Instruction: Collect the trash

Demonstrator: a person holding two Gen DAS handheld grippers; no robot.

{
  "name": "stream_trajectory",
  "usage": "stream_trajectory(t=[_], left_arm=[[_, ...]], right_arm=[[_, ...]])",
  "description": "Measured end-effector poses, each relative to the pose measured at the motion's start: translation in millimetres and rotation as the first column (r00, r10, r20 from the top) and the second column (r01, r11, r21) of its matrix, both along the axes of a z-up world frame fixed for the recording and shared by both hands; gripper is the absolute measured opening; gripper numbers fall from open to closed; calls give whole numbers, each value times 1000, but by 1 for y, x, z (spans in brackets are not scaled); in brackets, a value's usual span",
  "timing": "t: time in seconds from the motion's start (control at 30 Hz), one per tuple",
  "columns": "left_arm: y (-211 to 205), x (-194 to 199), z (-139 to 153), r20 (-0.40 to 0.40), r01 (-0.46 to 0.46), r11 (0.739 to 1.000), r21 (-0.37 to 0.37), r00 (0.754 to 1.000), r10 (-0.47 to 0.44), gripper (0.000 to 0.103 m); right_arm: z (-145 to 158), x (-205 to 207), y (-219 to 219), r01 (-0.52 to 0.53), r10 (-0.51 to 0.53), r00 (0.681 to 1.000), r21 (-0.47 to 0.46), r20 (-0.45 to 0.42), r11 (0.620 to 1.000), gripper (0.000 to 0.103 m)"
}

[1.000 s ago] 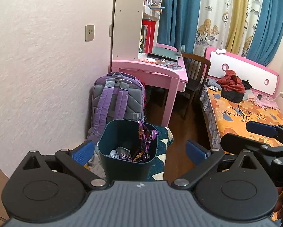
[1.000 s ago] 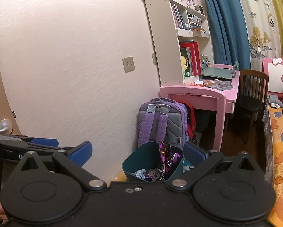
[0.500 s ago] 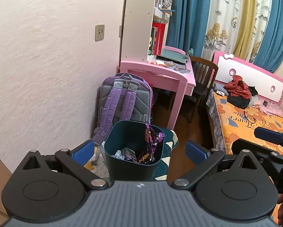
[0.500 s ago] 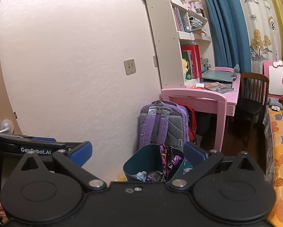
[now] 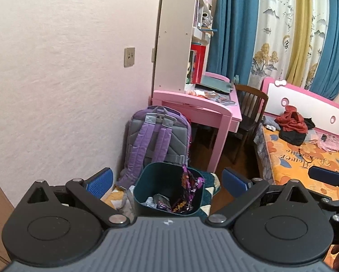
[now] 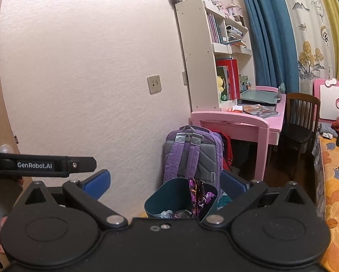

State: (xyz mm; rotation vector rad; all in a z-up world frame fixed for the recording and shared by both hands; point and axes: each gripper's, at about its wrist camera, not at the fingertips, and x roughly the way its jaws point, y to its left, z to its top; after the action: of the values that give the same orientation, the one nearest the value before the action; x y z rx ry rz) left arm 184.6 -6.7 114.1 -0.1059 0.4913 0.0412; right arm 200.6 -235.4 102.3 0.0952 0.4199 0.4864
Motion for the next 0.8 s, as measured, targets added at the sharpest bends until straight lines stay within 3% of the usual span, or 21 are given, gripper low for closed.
stream_trajectory(t=[0.47,0.8], left_arm=[[-11,2,-18,-94,41,999,26,995,-38,103],[-13,4,-25,-120,60,998,4,991,-59,103]], right_arm=[[-1,2,8,13,-13,1000,5,-21,1000,103],[-11,9,7,57,-57,995,-7,-79,998,103]])
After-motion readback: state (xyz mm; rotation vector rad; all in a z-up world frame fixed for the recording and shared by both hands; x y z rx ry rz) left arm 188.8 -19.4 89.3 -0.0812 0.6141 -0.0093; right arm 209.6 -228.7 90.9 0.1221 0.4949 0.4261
